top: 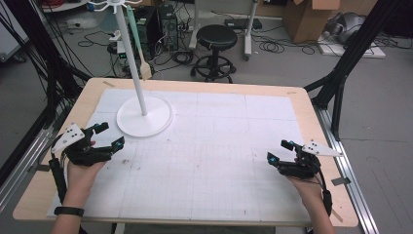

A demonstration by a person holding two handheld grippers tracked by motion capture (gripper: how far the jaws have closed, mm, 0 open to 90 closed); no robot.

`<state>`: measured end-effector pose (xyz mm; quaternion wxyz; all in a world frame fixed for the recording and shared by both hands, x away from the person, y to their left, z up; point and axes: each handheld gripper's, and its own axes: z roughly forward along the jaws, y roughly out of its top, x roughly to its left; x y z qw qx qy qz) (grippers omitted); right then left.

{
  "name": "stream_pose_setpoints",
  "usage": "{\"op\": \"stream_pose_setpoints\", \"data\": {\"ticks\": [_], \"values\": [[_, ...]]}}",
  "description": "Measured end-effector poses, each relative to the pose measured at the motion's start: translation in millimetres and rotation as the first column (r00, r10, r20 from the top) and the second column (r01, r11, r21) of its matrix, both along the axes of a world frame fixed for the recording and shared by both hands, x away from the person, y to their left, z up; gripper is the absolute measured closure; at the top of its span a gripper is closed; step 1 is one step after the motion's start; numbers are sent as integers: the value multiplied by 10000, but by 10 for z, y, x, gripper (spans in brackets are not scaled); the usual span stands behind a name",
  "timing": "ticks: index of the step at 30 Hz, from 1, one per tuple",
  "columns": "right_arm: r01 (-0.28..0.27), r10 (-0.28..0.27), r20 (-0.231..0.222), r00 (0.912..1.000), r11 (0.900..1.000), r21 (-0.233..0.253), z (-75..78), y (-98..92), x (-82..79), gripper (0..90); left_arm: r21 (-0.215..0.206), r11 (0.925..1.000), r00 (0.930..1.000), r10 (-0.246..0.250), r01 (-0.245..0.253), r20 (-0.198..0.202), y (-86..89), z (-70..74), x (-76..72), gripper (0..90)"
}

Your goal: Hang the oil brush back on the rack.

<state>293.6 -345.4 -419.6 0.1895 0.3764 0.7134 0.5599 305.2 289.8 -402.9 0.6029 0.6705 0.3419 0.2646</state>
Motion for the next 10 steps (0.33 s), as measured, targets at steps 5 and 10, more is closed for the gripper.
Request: {"op": "stream_pose_setpoints", "data": {"ticks": [5, 10], "values": [[0, 0, -8, 10000, 10000, 34, 0, 0, 2, 157, -35, 10000, 10000, 0, 0, 10, -1, 2, -9, 145], [-12, 12, -19, 10000, 10000, 68, 1, -6, 6, 156, 12, 10000, 10000, 27, -27, -6, 8, -3, -3, 145]]}}
